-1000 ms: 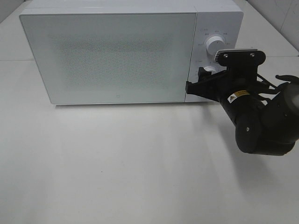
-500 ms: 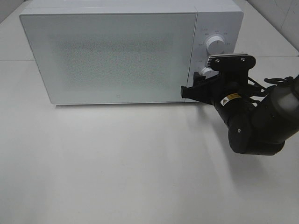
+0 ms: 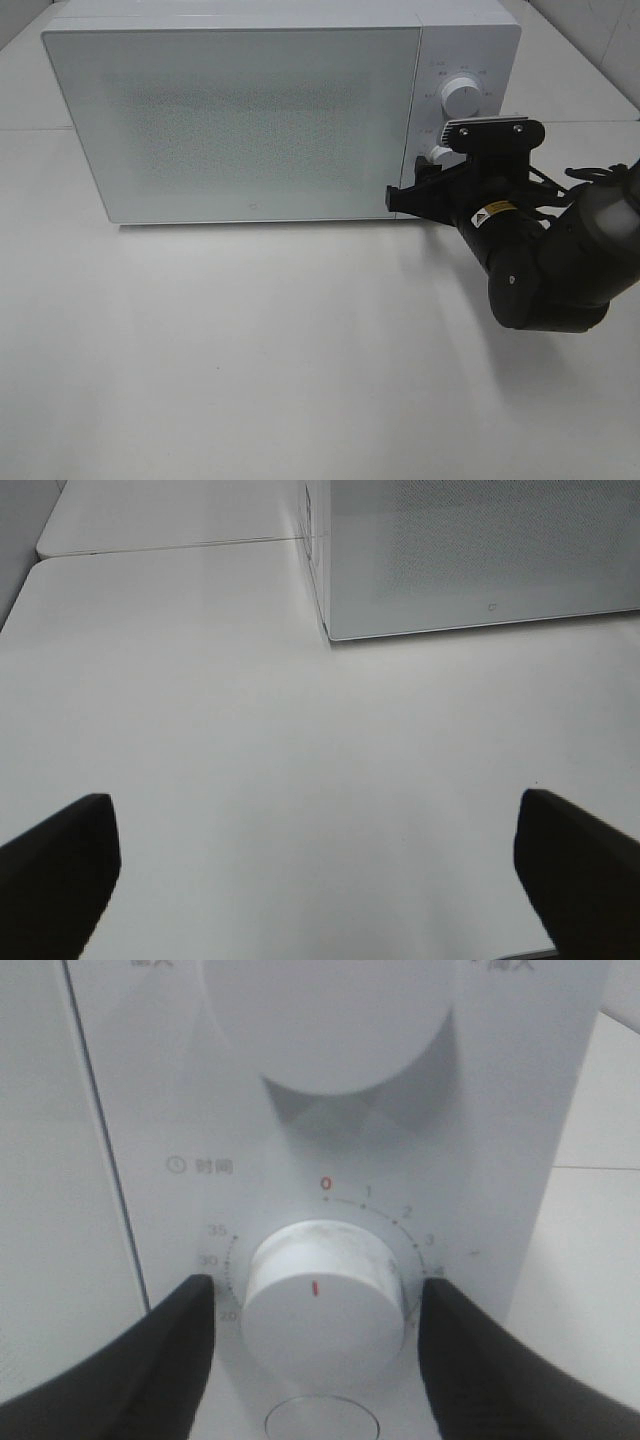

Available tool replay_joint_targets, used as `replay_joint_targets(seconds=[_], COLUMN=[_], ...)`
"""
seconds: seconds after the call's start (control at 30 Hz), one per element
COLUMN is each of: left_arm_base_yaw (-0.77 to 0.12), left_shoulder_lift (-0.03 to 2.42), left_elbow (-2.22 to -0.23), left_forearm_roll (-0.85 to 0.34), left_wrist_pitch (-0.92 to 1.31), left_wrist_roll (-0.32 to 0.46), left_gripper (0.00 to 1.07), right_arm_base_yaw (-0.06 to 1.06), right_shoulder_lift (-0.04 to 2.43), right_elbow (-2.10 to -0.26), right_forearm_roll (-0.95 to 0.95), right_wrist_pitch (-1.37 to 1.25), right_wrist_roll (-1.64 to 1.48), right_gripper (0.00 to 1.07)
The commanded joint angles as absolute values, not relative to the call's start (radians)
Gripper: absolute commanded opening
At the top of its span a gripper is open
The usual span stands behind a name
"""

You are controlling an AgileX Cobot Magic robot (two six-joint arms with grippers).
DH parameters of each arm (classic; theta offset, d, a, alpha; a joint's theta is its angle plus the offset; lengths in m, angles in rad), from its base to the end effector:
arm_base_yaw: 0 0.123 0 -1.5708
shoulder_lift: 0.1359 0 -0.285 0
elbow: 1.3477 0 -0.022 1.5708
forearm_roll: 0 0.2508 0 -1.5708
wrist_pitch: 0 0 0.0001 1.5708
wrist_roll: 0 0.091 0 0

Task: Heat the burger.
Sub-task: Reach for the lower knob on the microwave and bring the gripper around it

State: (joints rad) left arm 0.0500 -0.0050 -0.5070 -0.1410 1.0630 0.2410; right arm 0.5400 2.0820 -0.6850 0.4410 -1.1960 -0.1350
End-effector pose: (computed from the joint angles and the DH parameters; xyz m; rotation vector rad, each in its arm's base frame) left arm -0.0064 -0.0115 0.2797 0.2009 2.0167 0.0153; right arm 0.3105 0.1440 0.1012 -0.1289 1.7035 0.0773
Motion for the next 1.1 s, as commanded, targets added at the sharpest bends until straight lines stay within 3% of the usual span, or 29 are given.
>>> replay_joint_targets(seconds=[0.03, 0.07, 0.13, 0.17, 0.23, 0.33, 0.67, 0.73, 0.77, 0.83, 0.9, 0.93, 1.1], left_arm_base_yaw=[0.043, 0.043, 0.043, 0.043, 0.043, 0.043, 0.043, 0.043, 0.043, 0.043, 0.043, 0.043, 0.043], left_shoulder_lift=[-0.024, -0.024, -0.024, -0.024, -0.024, -0.024, -0.024, -0.024, -0.024, -0.024, -0.024, -0.024, -0.024], left_elbow=[-0.508, -0.508, -0.508, -0.508, -0.508, -0.508, -0.508, -0.508, -0.508, -0.508, -0.508, -0.508, -0.508], left_forearm_roll=[-0.149, -0.149, -0.149, -0.149, -0.149, -0.149, -0.149, -0.149, -0.149, -0.149, -0.149, -0.149, -0.149], left_wrist_pitch=[1.05, 1.05, 1.05, 1.05, 1.05, 1.05, 1.05, 1.05, 1.05, 1.05, 1.05, 1.05, 1.05], left_wrist_roll=[0.238, 0.238, 0.238, 0.238, 0.238, 0.238, 0.238, 0.238, 0.238, 0.238, 0.238, 0.238, 0.238], left_gripper=[1.03, 1.03, 1.03, 1.03, 1.03, 1.03, 1.03, 1.03, 1.03, 1.03, 1.03, 1.03, 1.03], right_arm_base_yaw=[0.539, 0.539, 0.539, 0.539, 0.539, 0.539, 0.539, 0.539, 0.539, 0.539, 0.539, 0.539, 0.539], right_shoulder_lift=[2.081, 2.081, 2.081, 2.081, 2.081, 2.081, 2.081, 2.081, 2.081, 2.081, 2.081, 2.081, 2.081], right_elbow=[-0.694, -0.694, -0.694, -0.694, -0.694, -0.694, -0.694, -0.694, -0.694, -0.694, -0.694, -0.694, -0.694], right_forearm_roll=[0.433, 0.433, 0.433, 0.433, 0.431, 0.431, 0.43, 0.43, 0.43, 0.428, 0.425, 0.421, 0.406], right_wrist_pitch=[-1.214, -1.214, -1.214, -1.214, -1.217, -1.232, -1.236, -1.236, -1.236, -1.234, -1.234, -1.234, -1.233], right_wrist_roll=[-0.133, -0.133, -0.132, -0.132, -0.129, -0.129, 0.14, 0.545, 0.545, 0.883, 0.981, 1.22, 1.621], right_gripper=[0.48, 0.48, 0.37, 0.37, 0.24, 0.16, 0.16, 0.16, 0.16, 0.16, 0.16, 0.17, 0.18])
